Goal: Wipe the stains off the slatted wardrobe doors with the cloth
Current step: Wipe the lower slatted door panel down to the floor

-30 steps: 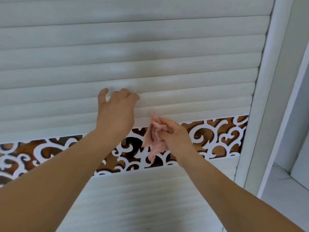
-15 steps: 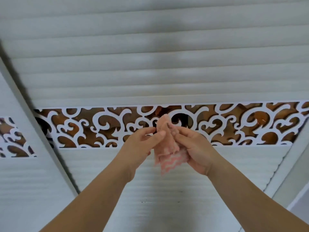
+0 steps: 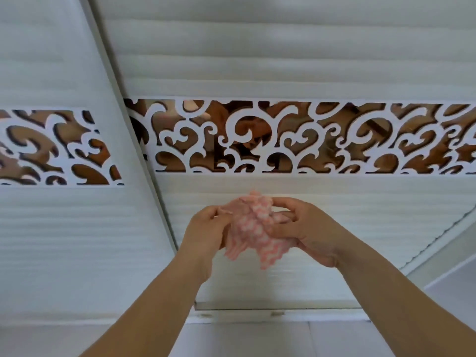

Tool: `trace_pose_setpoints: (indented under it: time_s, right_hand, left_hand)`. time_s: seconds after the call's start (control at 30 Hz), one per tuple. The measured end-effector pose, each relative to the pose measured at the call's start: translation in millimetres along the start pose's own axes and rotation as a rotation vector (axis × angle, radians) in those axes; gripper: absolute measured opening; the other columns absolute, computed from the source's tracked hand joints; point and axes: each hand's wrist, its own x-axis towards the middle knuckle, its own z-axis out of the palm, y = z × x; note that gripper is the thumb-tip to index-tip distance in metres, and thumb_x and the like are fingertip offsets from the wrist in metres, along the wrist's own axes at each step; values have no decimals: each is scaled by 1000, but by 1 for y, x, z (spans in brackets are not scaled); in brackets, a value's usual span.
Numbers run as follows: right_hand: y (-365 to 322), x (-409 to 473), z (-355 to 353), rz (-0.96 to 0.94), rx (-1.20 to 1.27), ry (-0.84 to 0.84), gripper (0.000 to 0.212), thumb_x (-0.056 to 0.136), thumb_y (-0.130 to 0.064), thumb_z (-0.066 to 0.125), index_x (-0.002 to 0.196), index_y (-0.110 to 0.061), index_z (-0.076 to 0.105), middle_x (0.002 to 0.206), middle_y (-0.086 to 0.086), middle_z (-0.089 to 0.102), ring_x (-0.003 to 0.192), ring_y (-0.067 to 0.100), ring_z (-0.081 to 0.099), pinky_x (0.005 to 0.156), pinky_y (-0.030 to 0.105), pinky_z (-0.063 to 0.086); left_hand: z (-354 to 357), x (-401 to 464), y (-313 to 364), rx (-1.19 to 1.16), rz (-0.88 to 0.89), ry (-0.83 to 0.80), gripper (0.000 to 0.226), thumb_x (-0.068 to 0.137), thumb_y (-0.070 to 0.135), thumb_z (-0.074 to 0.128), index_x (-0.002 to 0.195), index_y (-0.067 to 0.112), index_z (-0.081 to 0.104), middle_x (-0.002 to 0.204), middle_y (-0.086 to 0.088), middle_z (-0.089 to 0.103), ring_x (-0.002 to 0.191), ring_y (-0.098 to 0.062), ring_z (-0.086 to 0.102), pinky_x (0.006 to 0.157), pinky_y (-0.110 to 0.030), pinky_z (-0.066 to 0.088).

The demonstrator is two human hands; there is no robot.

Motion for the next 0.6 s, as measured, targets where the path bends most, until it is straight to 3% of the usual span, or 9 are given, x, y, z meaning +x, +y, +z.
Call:
trace_pose_setpoints:
  time_s: [0.1,0.2,0.3,0.4,0.47,0.6]
  right_hand:
    - [7,1,14,38,-55,-6,46,82,8,63,122,-14,58,106,13,70,97,30,68,87,42,54]
    - [10,1,23,60,-88,46,24,87,-1,61,108,-11,65,100,9,72,91,23,70,82,37,56]
    - [12,2,27,77,-133,75,14,91,-9,58,99,-8,69,92,8,73,81,18,69,75,28,55]
    - [17,1,28,112,-156,134,16,94,-16,56,98,-8,69,89,6,73,79,16,68,74,26,52]
    - [22,-1,26,126,-146,173,18,94,-20,55,98,-10,69,91,5,72,80,15,67,72,25,49]
    - [33,-5,20,128,-141,145,19,95,-19,53,97,-8,70,91,8,73,79,17,67,70,26,51]
  left_hand:
    - [-16,-3,-9,-63,-45,23,12,92,7,49,88,6,61,80,-12,64,73,-24,58,73,-37,52]
    - [-24,-7,-15,-98,-63,36,9,92,9,52,92,8,61,82,-8,64,72,-21,59,70,-32,51]
    - [-27,-8,-24,14,-18,103,20,88,14,61,108,16,56,98,1,61,86,-14,58,74,-26,45]
    - [-24,-15,-31,162,98,192,23,86,12,63,106,21,57,89,6,56,78,-7,53,65,-22,42]
    - [-15,-19,-35,208,123,162,18,88,11,60,104,18,62,82,5,58,76,-12,57,70,-26,47]
    - [12,-25,-42,139,-67,-41,16,92,26,55,107,21,59,99,-1,65,94,-21,65,90,-41,51]
